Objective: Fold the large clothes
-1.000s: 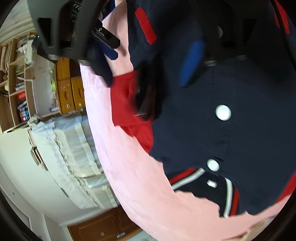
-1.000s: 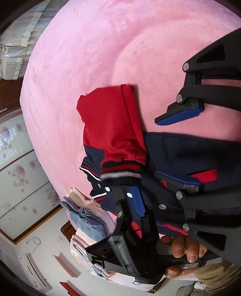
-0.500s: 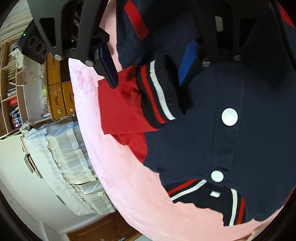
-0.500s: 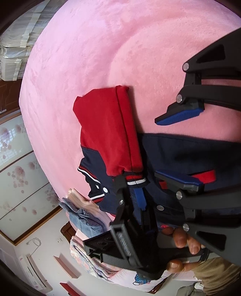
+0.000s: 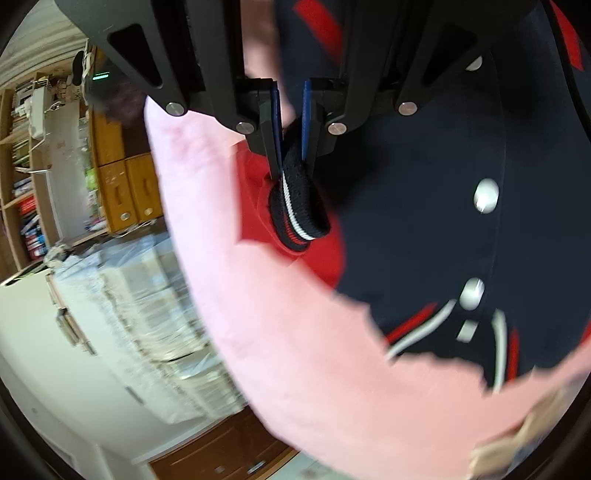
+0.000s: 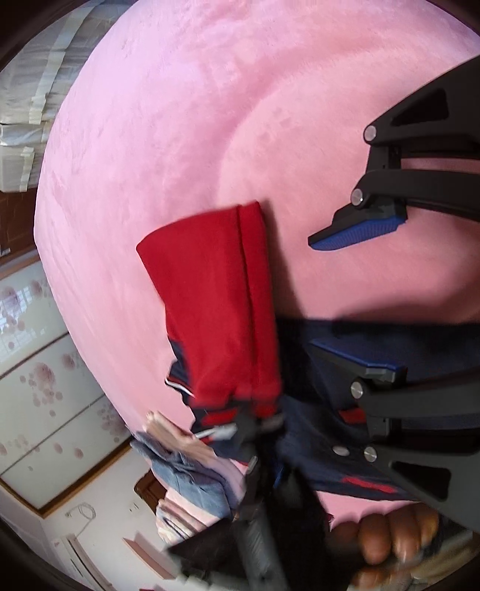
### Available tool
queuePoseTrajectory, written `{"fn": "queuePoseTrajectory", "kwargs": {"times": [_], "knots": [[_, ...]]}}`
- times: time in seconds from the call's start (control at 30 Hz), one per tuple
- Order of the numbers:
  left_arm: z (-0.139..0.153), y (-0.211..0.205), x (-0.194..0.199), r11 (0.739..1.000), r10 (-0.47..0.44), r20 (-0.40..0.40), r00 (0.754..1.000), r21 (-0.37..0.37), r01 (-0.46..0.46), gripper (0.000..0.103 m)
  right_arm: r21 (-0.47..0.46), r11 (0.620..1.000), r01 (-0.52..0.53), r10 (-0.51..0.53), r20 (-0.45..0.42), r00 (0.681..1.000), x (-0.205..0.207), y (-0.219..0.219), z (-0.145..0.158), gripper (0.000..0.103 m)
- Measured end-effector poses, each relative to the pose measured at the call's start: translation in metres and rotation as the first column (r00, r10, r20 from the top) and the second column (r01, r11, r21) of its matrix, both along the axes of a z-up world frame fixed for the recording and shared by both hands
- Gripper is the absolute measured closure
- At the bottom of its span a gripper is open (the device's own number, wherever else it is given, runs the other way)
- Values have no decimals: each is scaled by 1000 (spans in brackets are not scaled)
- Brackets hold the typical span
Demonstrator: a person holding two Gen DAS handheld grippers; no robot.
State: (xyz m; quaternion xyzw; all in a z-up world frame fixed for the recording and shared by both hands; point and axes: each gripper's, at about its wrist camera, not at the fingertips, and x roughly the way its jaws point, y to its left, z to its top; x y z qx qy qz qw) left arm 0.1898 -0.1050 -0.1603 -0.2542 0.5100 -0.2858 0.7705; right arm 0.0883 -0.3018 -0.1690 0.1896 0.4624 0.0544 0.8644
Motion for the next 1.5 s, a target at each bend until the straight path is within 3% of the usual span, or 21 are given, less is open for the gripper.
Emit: {"fn": "queuePoseTrajectory", "kwargs": {"times": [0.27,0.43,0.47,0.5,0.53,0.57,0.67,0.83,0.93,1.07,1.13,1.2,1.23,1.3,1.43,1.47,1.5], "knots": [[102,7,25,1000,27,173,985,7,-28,96,-40,999,32,-31,21,999,31,3,7,53],[123,34,35,995,70,214,974,60,-84,96,-91,996,7,-3,41,999,51,21,10,53],[120,43,38,992,85,206,975,69,-102,96,-107,994,-4,8,38,999,55,26,9,54],[117,51,40,991,95,200,975,75,-112,96,-123,992,-13,17,36,999,58,30,7,60],[112,57,42,988,107,194,975,88,-126,96,-142,989,-28,34,36,999,60,35,5,80],[105,66,45,984,124,185,975,106,-145,96,-160,986,-49,55,29,998,62,41,3,88],[82,89,49,972,159,164,973,144,-183,96,-230,972,-45,55,37,998,61,53,2,92],[32,117,53,945,198,125,972,239,-223,96,-308,950,-54,72,47,996,52,62,2,92],[-7,130,57,927,217,55,975,302,-224,96,-325,942,-80,92,21,996,51,65,-1,91],[-44,141,57,922,218,-25,976,335,-197,94,-290,950,-116,113,-27,993,49,64,0,87],[-51,148,55,926,223,-48,974,322,-197,85,-244,961,-130,126,-33,992,46,58,9,76],[-52,154,53,933,222,-55,973,303,-196,62,-208,969,-133,135,-7,991,44,51,22,67],[-50,154,49,937,218,-57,974,292,-193,56,-194,972,-130,135,8,991,44,47,29,64],[-48,158,48,941,217,-50,975,276,-195,44,-163,979,-119,126,31,992,47,38,40,63],[-49,158,50,944,201,-45,978,276,-182,44,-57,996,-63,66,45,997,78,16,52,63],[-50,157,50,946,194,-49,980,273,-174,52,-42,998,-47,49,40,998,86,12,51,63],[-51,155,51,948,186,-55,981,272,-164,71,-21,1000,-22,22,22,1000,99,6,47,63]]}}
